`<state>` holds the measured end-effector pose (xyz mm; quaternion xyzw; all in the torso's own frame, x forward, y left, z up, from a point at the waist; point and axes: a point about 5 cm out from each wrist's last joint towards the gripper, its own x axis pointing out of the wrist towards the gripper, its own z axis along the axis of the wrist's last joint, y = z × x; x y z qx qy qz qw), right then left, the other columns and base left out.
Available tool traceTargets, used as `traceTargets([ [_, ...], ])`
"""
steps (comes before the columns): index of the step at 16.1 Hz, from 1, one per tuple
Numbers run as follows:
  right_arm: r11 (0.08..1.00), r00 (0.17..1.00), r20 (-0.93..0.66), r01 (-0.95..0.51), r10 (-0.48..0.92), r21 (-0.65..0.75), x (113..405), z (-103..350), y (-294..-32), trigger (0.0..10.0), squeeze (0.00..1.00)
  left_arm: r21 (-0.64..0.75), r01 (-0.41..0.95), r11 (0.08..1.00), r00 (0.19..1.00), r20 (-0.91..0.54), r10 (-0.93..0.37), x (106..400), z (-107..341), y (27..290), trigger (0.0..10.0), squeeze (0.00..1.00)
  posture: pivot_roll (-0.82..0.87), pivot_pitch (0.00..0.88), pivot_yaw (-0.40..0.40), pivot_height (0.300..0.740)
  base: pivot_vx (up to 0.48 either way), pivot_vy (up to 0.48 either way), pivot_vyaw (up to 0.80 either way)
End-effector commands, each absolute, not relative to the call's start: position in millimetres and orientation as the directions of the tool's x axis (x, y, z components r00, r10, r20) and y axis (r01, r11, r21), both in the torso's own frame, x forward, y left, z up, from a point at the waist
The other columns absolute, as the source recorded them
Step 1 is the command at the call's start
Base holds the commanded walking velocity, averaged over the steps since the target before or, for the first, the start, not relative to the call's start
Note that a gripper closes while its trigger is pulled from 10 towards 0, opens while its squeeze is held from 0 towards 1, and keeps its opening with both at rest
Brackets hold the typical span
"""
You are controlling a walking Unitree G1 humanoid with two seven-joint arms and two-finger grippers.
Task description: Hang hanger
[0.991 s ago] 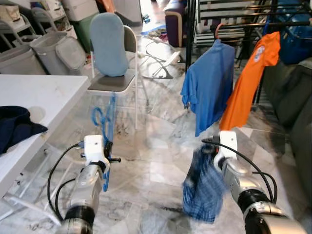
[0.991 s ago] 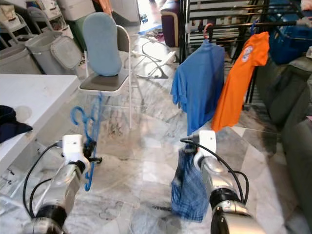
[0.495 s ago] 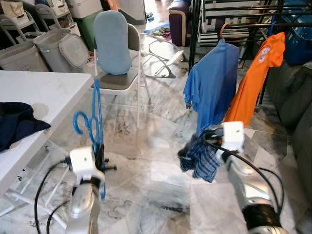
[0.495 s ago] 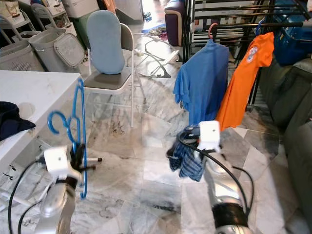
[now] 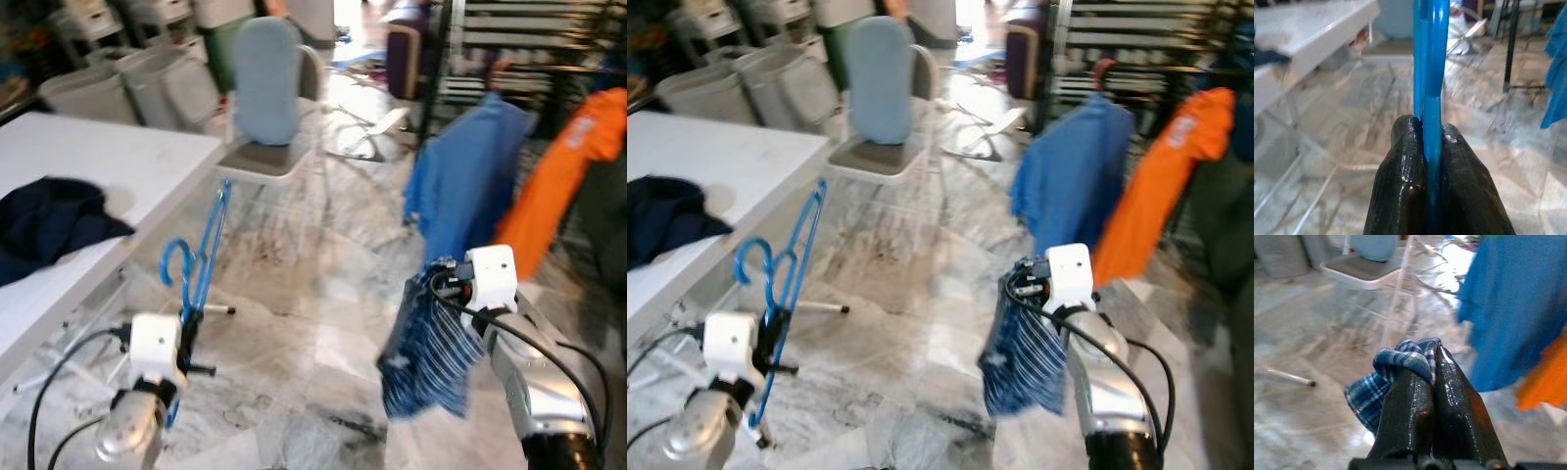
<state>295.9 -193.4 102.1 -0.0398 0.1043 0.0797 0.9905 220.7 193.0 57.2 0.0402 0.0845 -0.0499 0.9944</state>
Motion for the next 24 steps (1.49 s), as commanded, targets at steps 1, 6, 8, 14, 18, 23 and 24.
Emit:
traceTargets([
  [1,0.971,0.954,-0.205,-0.233,0.218,-0.052,290.1,104.7,-178.4,10.0,0.0,0.087,0.089,0.992,0.99,-0.118,-0.079,224.4,67.8,187.1,10.0,0.0,-0.08,0.0,0.12,0.74,0.0,0.0,0.8],
  [6,0.943,0.942,-0.125,-0.323,0.313,-0.074,280.9,119.5,-149.0,10.0,0.0,0.105,0.017,0.994,1.0,-0.017,-0.015,223.5,86.8,172.2,10.0,0.0,-0.02,0.0,0.065,0.74,0.0,0.0,0.8],
  [8,0.939,0.939,-0.085,-0.34,0.334,-0.054,284.7,127.3,-133.9,10.0,0.0,0.11,-0.041,0.993,0.999,-0.008,0.043,221.2,90.4,179.1,10.0,0.0,0.0,0.0,0.05,0.74,0.0,0.0,0.79],
  [14,0.925,0.927,-0.027,-0.374,0.373,-0.061,291.7,139.0,-115.0,10.0,0.0,0.077,-0.115,0.99,0.993,0.002,0.115,227.0,94.7,174.3,10.0,0.0,-0.02,0.0,0.052,0.74,0.0,0.0,0.79],
  [18,0.917,0.92,0.005,-0.389,0.391,-0.085,300.5,148.4,-112.9,10.0,0.0,0.057,-0.122,0.991,0.992,-0.001,0.122,231.1,95.9,172.5,10.0,0.0,-0.03,0.0,0.056,0.74,0.0,0.0,0.79],
  [23,0.906,0.914,0.001,-0.402,0.405,-0.134,300.2,146.7,-116.4,10.0,0.0,0.041,-0.093,0.995,0.996,-0.006,0.093,230.6,96.1,165.2,10.0,0.0,-0.03,0.0,0.062,0.74,0.0,0.0,0.77],
  [24,0.912,0.919,0.013,-0.39,0.395,-0.123,301.0,147.5,-117.4,10.0,0.0,0.024,-0.081,0.996,0.997,-0.017,0.082,230.6,96.0,164.4,10.0,0.0,-0.03,0.0,0.062,0.74,0.0,0.0,0.76],
])
